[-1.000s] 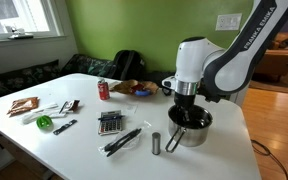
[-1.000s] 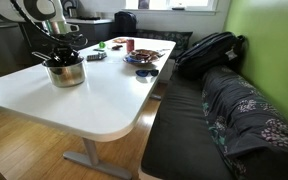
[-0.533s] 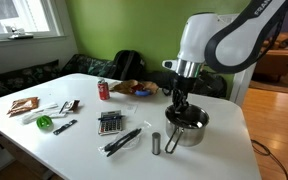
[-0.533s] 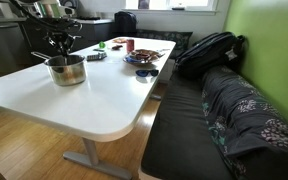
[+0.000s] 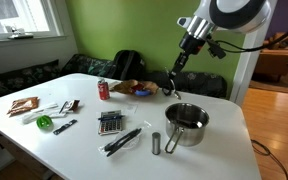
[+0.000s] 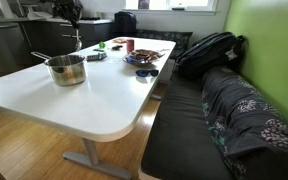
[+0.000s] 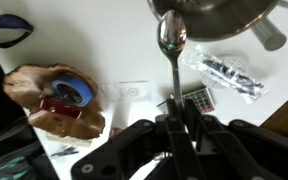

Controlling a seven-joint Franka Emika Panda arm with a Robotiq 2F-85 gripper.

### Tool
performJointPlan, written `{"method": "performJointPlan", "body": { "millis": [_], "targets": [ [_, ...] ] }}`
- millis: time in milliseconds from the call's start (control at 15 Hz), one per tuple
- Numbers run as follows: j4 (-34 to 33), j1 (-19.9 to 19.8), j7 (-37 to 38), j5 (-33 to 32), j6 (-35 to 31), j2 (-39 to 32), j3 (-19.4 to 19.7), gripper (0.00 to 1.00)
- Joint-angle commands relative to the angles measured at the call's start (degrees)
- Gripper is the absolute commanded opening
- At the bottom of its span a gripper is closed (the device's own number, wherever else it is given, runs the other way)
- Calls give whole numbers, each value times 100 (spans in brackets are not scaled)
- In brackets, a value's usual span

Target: Pick up the silver spoon from the silver pot and put it on the table

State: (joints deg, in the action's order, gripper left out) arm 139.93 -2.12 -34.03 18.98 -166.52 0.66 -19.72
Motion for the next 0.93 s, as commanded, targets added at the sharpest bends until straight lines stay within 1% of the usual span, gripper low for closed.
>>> {"method": "performJointPlan", "body": {
  "millis": [0, 67, 133, 400, 467, 533, 600, 667, 800, 867],
  "targets": [
    [323, -76, -280, 1016, -392, 667, 173, 3],
    [402, -164, -95, 786, -412, 729, 211, 3],
    [98, -93, -192, 706, -260, 458, 163, 13],
    [247, -179, -168, 707, -301, 623, 235, 13],
    [197, -534, 461, 8, -398, 452, 125, 3],
    [268, -1333, 742, -606, -511, 381, -234, 3],
    [169, -1614, 900, -1024, -216, 349, -187, 3],
    [16, -2022, 1096, -1509, 20, 278, -237, 3],
    [-221, -2868, 1499, -2470, 466, 163, -498, 3],
    [-390, -3134, 1694, -2949, 780, 62, -572, 3]
  ]
}}
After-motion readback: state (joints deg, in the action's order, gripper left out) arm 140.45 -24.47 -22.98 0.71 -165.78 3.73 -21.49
